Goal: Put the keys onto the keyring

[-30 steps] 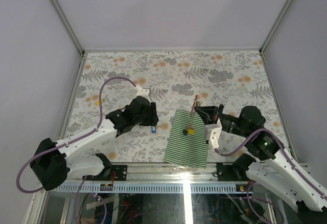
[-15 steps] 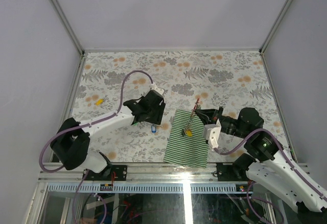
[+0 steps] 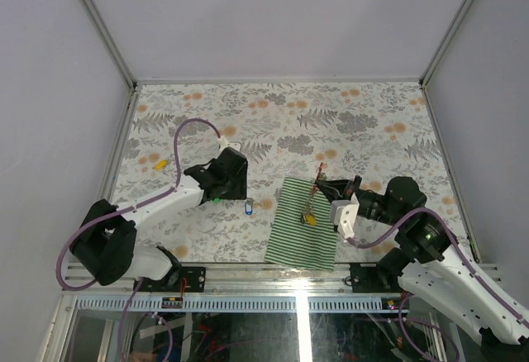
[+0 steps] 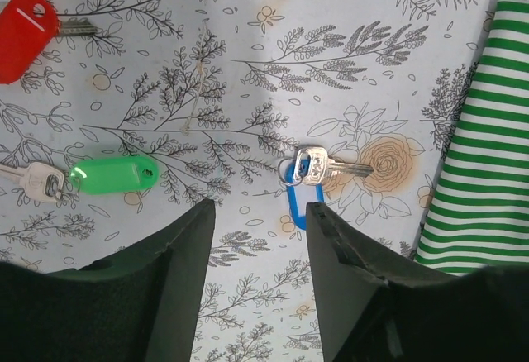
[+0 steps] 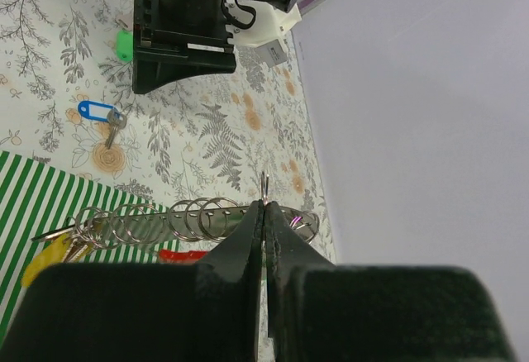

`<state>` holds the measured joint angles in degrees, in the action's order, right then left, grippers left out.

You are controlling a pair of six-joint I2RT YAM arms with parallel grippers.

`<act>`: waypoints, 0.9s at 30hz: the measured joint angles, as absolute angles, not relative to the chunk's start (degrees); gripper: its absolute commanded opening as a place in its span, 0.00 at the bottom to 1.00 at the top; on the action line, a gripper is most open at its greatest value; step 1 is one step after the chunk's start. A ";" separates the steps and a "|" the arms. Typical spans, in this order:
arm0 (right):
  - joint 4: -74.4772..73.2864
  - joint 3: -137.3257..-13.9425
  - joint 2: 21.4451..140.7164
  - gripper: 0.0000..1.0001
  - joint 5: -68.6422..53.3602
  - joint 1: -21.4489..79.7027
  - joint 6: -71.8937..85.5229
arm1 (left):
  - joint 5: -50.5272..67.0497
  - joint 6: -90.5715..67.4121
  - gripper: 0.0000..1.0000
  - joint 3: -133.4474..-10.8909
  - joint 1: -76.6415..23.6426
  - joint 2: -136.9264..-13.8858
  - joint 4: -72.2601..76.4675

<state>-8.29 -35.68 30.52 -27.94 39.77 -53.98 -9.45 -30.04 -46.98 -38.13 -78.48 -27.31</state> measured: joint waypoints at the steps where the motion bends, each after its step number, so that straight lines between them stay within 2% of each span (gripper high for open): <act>1: -8.23 -35.62 30.52 0.00 -27.94 39.77 -53.74 | -9.47 -30.20 0.48 -46.87 -38.09 -78.39 -27.22; 8: -7.81 -34.83 30.83 0.00 -27.03 39.77 -51.53 | -10.04 -31.79 0.42 -45.50 -35.20 -77.12 -27.03; 21: -7.03 -34.83 31.88 0.00 -26.41 39.77 -48.07 | -12.95 -40.73 0.47 -42.15 -10.13 -73.25 -22.90; 27: -7.05 -34.83 31.88 0.00 -26.37 39.77 -47.40 | -12.91 -49.76 0.45 -42.15 -9.10 -74.50 -21.19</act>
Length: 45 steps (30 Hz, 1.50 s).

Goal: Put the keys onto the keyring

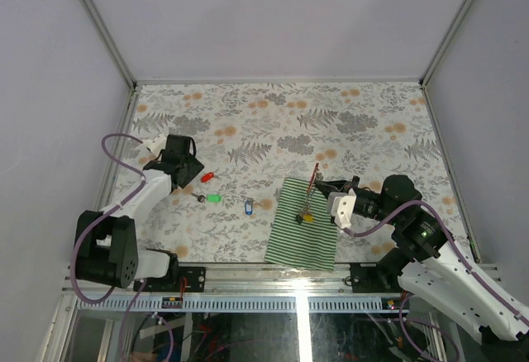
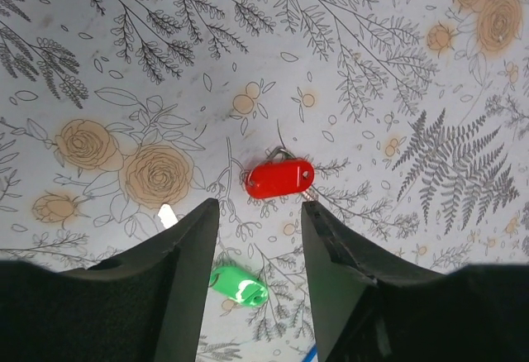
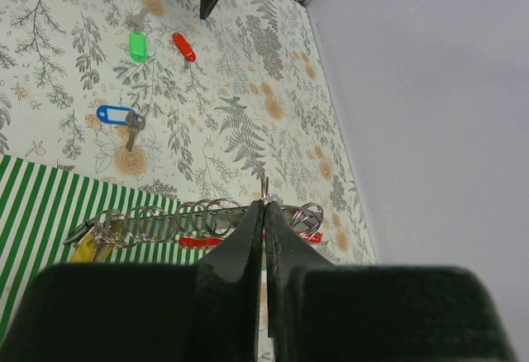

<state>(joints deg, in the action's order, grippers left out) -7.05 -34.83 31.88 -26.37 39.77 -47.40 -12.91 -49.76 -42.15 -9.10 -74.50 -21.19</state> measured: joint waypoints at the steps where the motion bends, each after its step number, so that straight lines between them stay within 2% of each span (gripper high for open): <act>1: -7.05 -34.83 31.88 0.00 -26.37 39.77 -47.20 | -12.88 -50.48 0.45 -42.15 -9.10 -75.16 -20.82; 6: -7.09 -34.83 31.86 0.00 -26.06 39.77 -46.48 | -13.06 -48.51 0.45 -44.21 -8.86 -79.50 -20.51; 12: -7.27 -34.83 31.88 0.00 -25.96 39.77 -46.28 | -12.45 -37.45 0.48 -47.77 -8.12 -83.37 -19.59; 20: -7.53 -34.83 32.16 0.00 -25.96 39.77 -46.28 | -6.26 -29.06 0.46 -47.77 -5.87 -88.97 -15.57; 27: -7.51 -34.83 33.15 0.00 -25.96 39.77 -46.28 | -0.58 -27.97 0.43 -46.72 -4.14 -91.02 -11.94; 38: -7.46 -34.83 33.91 0.00 -25.98 39.77 -46.28 | 0.95 -29.04 0.42 -42.61 -2.46 -88.79 -9.34; 45: -7.46 -34.83 33.98 0.00 -25.98 39.77 -46.24 | 2.55 -29.95 0.36 -41.58 -1.65 -88.38 -7.86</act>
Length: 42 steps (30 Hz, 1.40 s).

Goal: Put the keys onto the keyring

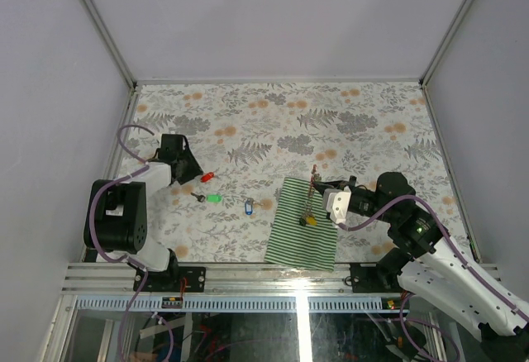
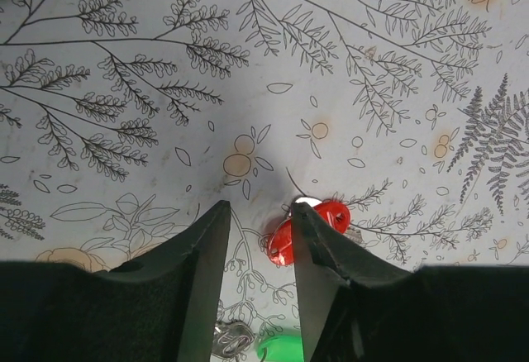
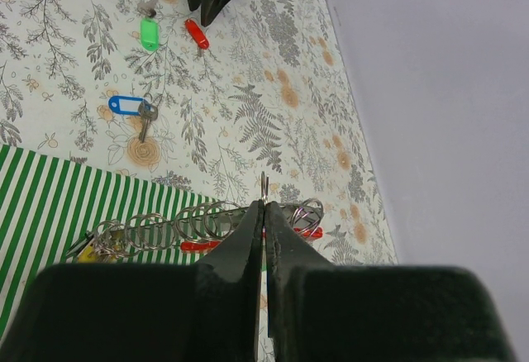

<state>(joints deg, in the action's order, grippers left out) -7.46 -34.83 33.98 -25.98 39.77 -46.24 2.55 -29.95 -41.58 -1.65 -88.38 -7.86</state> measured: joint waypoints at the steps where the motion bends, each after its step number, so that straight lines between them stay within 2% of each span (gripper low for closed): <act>1: -7.46 -34.83 34.02 0.00 -25.98 39.77 -46.24 | 2.63 -30.02 0.35 -41.47 -1.52 -88.38 -7.60; 9: -7.46 -34.83 34.50 0.00 -26.00 39.77 -46.13 | 5.28 -30.41 0.34 -39.42 -1.13 -87.55 -4.64; 25: -7.42 -34.83 34.83 0.00 -26.02 39.77 -45.87 | 8.99 -31.09 0.22 -36.84 -1.13 -85.95 -3.42; 29: -7.42 -34.83 34.87 0.00 -26.02 39.77 -45.84 | 9.10 -31.18 0.17 -36.75 -1.13 -85.95 -3.38; 35: -7.42 -34.83 34.89 0.00 -26.02 39.77 -45.84 | 9.10 -31.24 0.01 -36.69 -1.13 -85.95 -3.31; 42: -7.42 -34.83 34.89 0.00 -26.02 39.77 -45.82 | 9.08 -30.96 0.00 -36.62 -1.13 -83.35 -4.01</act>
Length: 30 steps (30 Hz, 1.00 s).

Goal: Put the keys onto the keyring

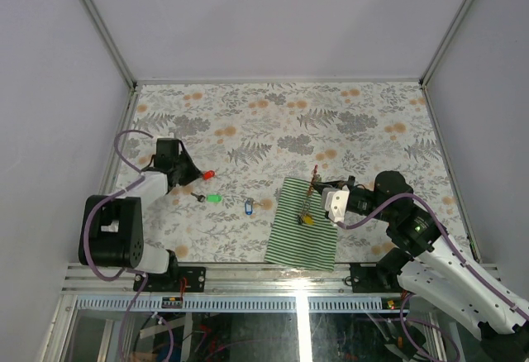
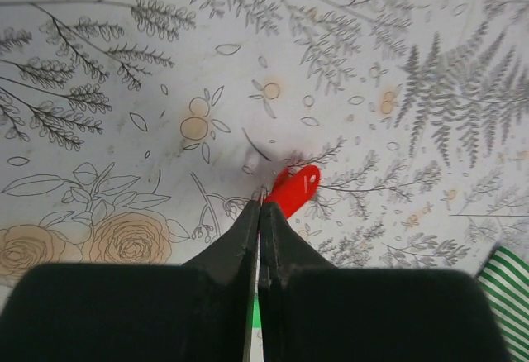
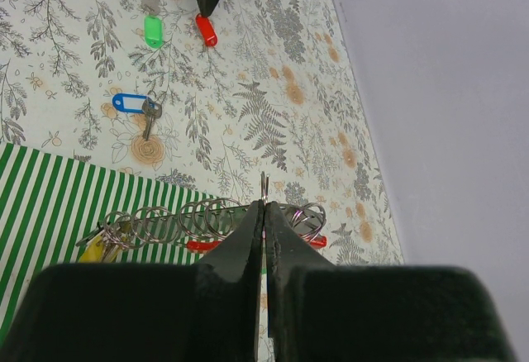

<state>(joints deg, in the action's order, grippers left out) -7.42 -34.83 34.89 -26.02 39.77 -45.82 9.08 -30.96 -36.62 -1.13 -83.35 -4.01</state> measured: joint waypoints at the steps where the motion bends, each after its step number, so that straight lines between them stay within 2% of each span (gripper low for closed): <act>1: -7.42 -34.83 34.89 0.00 -26.02 39.77 -45.82 | 9.08 -30.74 0.00 -36.62 -1.13 -82.21 -4.14; 6: -7.07 -34.83 34.89 0.00 -25.98 39.77 -45.71 | 9.43 -28.03 0.00 -38.39 -3.55 -77.03 -6.46; 13: -7.05 -34.85 34.59 0.00 -25.93 39.77 -44.93 | 12.80 -18.96 0.00 -47.70 -17.82 -71.37 -9.98; 19: -9.32 -36.80 34.48 0.00 -25.89 39.77 -44.73 | 14.04 -11.46 0.00 -50.76 -28.05 -63.79 -8.73; 26: -11.81 -40.69 33.26 0.00 -24.51 39.77 -42.54 | 9.76 -4.32 0.00 -50.74 -29.28 -55.92 -8.19; 30: -12.10 -41.60 32.60 0.00 -24.14 39.77 -40.51 | 8.38 -0.30 0.00 -55.40 -30.74 -60.64 -12.08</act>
<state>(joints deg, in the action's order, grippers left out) -12.10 -41.60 32.60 -24.14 39.77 -40.51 8.38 -0.30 -55.40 -30.74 -60.64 -12.08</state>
